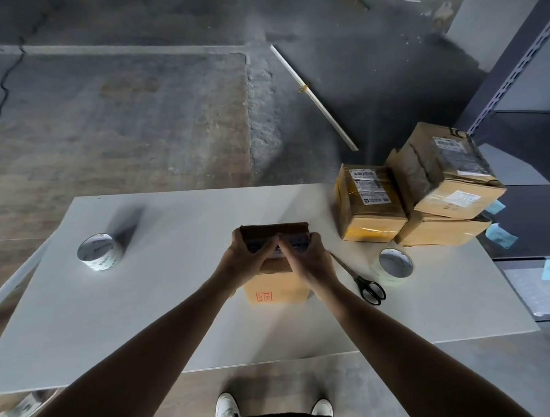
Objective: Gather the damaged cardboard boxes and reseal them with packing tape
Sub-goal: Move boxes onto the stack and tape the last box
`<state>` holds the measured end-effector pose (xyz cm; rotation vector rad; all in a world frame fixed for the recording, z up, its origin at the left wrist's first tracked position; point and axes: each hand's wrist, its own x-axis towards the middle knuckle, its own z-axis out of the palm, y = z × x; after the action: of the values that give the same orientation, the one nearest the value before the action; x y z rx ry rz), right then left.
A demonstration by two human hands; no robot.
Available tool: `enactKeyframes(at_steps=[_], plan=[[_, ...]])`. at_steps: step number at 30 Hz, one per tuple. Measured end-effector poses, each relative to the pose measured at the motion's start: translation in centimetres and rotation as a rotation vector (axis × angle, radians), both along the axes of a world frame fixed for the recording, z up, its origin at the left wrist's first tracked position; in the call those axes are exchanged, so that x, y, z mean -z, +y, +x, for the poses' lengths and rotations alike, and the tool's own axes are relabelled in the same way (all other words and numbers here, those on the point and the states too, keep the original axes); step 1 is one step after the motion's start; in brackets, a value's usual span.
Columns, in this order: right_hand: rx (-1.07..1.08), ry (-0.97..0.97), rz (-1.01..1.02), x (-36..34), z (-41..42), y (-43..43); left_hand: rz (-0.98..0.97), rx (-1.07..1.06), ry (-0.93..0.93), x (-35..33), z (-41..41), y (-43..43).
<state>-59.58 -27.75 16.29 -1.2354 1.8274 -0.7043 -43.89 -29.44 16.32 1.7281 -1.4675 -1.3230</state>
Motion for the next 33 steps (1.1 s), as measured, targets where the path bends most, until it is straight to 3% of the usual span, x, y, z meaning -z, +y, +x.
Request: enactKeyframes(at_steps=[6, 13, 16, 19, 20, 23, 27, 32, 33], plan=[[0.013, 0.027, -0.051, 0.6, -0.2, -0.1, -0.026, -0.005, 0.060, 0.4, 0.4, -0.2], [0.065, 0.031, -0.065, 0.3, -0.4, -0.2, -0.106, 0.081, -0.082, 0.2, 1.8, -0.5], [0.127, -0.096, -0.037, 0.4, -1.0, -0.7, -0.423, 0.289, -0.312, -0.9, 2.2, -0.7], [0.192, -0.263, 0.054, 1.1, -1.3, -1.4, -0.553, 0.352, -0.268, -1.7, 2.5, -1.6], [0.195, -0.303, 0.091, 1.4, -1.2, -1.4, -0.627, 0.423, -0.356, -0.6, 2.7, -2.2], [0.188, -0.386, 0.168, 1.9, -0.8, -1.2, -0.609, 0.492, -0.639, -1.3, 1.8, -1.3], [0.132, -0.300, 0.199, 1.6, -0.9, -0.4, -0.469, 0.508, -0.705, -1.2, 0.4, -0.1], [0.068, -0.266, 0.176, 1.4, -2.2, -0.1, -0.560, 0.667, -0.802, 1.2, -0.7, -1.5], [0.049, -0.273, 0.165, 2.3, -2.7, -0.4, -0.439, 0.609, -0.817, 1.7, -0.8, -1.6]])
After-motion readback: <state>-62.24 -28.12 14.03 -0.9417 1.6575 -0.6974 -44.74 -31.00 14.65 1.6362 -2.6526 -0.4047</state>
